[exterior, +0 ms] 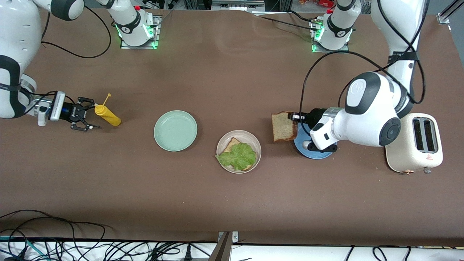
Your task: Make sandwich on beige plate with both arms
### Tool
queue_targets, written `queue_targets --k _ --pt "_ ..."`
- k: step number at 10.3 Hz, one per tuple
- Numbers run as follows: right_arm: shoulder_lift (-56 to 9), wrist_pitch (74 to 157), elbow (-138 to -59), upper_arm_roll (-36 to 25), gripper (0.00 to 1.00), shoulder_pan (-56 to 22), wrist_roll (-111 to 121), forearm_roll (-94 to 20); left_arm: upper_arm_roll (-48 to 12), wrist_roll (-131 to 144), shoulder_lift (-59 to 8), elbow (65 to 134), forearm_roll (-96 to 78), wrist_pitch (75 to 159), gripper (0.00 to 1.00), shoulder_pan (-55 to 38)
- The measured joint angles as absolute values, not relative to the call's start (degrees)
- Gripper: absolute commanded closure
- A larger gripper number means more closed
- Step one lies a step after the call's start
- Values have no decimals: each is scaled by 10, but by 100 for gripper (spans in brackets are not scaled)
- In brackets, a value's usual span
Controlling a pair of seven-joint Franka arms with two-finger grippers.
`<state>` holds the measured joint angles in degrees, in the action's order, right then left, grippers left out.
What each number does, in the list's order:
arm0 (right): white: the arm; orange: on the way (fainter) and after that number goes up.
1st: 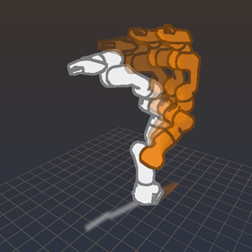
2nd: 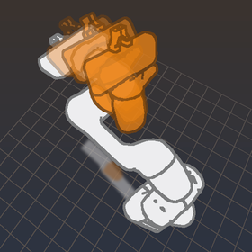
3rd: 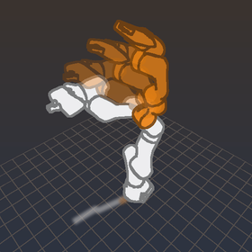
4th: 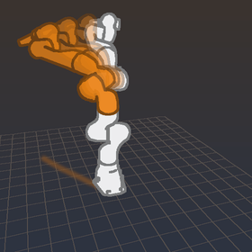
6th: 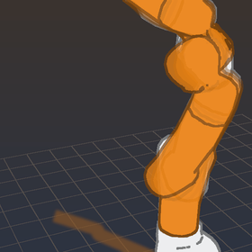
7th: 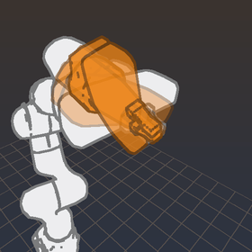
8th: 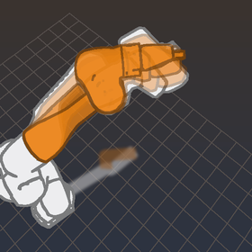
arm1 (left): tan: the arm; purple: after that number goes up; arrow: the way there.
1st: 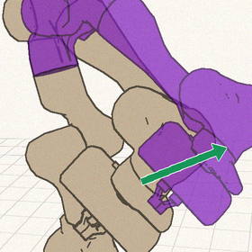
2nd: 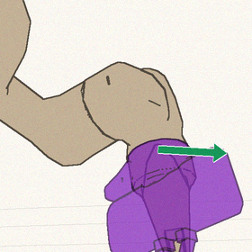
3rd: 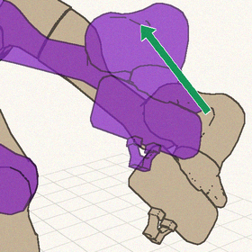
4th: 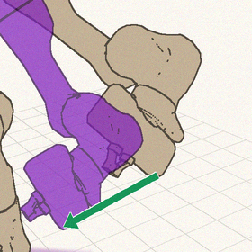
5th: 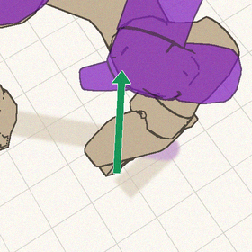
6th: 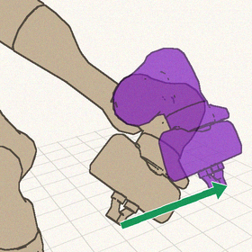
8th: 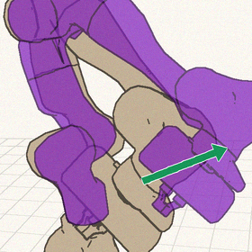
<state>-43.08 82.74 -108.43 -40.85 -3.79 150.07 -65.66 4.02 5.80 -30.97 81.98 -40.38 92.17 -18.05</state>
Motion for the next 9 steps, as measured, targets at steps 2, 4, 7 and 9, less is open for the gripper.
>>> queue_targets --k 2,4,7,9 --pt "-428 826 -1029 -411 12 -11 1449 -604 36 58 -351 797 -478 951 100 -191" --pt "-415 824 -978 -411 11 -13 1355 -564 35 59 -390 758 -525 986 100 -213" --pt "-390 785 -904 -411 11 -31 1171 -534 34 59 -419 745 -601 1059 100 -238" --pt "-386 750 -846 -411 11 -46 1068 -532 34 59 -439 745 -611 1094 100 -251"
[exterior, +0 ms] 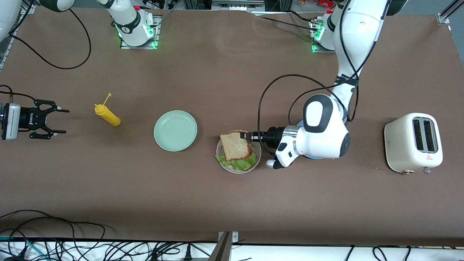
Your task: Make sandwich on beige plate with both arms
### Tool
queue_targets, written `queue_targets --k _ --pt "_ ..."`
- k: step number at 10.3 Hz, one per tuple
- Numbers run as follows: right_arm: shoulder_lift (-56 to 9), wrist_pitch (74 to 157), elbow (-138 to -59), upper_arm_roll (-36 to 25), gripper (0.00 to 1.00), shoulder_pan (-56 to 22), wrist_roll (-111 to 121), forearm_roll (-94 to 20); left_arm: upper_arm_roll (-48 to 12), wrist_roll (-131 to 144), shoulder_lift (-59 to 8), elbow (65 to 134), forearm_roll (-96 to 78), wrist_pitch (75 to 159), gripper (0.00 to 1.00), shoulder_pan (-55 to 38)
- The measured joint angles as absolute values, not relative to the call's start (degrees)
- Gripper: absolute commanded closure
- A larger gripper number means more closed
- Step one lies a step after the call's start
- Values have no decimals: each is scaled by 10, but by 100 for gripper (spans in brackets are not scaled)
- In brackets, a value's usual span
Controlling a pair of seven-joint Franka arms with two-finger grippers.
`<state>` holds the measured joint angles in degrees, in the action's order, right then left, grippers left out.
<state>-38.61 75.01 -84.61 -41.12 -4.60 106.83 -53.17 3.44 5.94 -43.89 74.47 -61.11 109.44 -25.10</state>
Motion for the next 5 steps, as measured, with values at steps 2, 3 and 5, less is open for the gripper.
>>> queue_targets --k 2,3,5 --pt "-385 731 -804 -411 11 -53 998 -530 35 55 -455 744 -613 1103 100 -254" --pt "-385 726 -788 -411 11 -54 966 -530 36 46 -461 744 -619 1103 100 -253" --pt "-384 724 -753 -406 11 -59 895 -531 36 32 -470 744 -622 1104 100 -253"
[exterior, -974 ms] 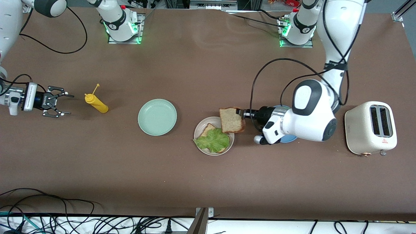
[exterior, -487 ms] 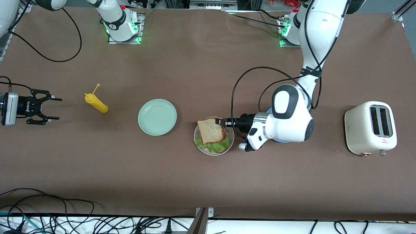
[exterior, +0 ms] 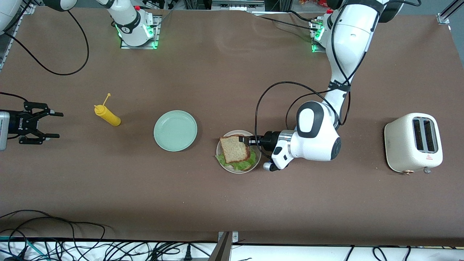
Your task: Make sandwich on beige plate with both arms
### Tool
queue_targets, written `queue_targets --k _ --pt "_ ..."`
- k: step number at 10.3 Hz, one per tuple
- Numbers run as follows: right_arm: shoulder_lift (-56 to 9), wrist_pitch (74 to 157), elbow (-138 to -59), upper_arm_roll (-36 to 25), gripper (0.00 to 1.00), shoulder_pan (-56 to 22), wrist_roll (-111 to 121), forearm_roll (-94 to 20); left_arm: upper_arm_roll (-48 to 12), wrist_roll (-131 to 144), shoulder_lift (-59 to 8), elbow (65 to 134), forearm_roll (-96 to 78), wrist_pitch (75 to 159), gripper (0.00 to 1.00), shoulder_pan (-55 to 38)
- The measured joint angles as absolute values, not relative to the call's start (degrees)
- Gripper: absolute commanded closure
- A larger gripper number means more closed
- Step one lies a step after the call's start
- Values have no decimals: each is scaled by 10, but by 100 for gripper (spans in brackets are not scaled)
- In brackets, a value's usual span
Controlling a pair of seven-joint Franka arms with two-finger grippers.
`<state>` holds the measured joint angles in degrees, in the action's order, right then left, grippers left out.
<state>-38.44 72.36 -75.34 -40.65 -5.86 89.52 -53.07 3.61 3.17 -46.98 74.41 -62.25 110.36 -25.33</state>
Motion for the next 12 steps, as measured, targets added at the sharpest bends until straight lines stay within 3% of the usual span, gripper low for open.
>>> queue_targets --k 2,4,5,7,8,9,12 --pt "-371 724 -730 -391 7 -71 787 -520 37 18 -476 744 -622 1104 100 -253" --pt "-328 751 -724 -321 1 -68 658 -433 37 16 -482 744 -623 1104 100 -251" --pt "-301 764 -724 -280 0 -65 589 -377 37 15 -486 744 -623 1104 84 -250" --pt "-251 783 -724 -201 0 -49 477 -268 37 11 -495 744 -623 1110 24 -249" --pt "-233 791 -724 -173 0 -44 433 -217 37 5 -497 744 -623 1111 7 -248" --pt "-218 798 -726 -150 0 -43 379 -163 37 2 -498 744 -624 1112 0 -248" --pt "-167 804 -752 -104 0 -47 166 -59 38 -3 -500 744 -633 1115 0 -243"
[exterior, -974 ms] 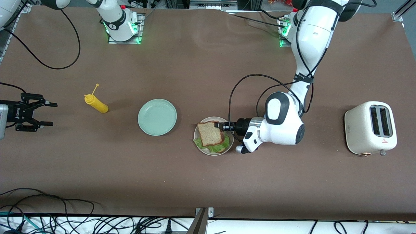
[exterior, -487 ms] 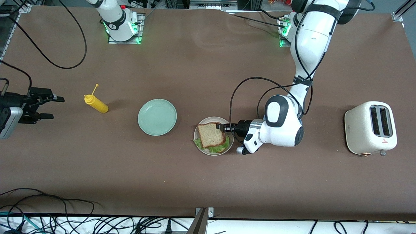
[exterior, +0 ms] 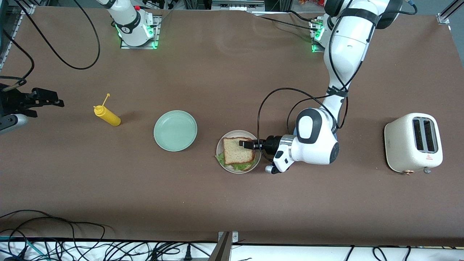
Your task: Make sandwich on beige plate with both arms
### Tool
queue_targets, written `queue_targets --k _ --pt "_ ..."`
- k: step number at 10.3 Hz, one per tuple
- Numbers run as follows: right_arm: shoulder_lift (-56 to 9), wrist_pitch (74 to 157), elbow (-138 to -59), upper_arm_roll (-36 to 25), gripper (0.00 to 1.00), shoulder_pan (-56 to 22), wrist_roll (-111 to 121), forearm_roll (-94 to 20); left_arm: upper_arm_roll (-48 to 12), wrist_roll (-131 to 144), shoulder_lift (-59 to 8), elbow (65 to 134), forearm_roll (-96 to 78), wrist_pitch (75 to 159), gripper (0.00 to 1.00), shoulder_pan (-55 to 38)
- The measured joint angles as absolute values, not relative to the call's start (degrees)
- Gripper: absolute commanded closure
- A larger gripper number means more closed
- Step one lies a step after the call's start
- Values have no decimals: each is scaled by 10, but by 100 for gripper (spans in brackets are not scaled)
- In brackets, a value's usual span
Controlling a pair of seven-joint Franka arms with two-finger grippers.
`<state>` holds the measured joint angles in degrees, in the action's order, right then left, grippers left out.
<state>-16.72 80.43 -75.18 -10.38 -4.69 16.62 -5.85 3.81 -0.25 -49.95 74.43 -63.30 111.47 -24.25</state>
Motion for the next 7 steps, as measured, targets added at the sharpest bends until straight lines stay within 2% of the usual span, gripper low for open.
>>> queue_targets --k 4,7 --pt "-98 879 -845 -170 0 -94 108 -52 39 -4 -500 744 -633 1115 0 -232" --pt "-70 885 -863 -167 0 -98 76 -40 46 -5 -500 739 -629 1115 0 -224"
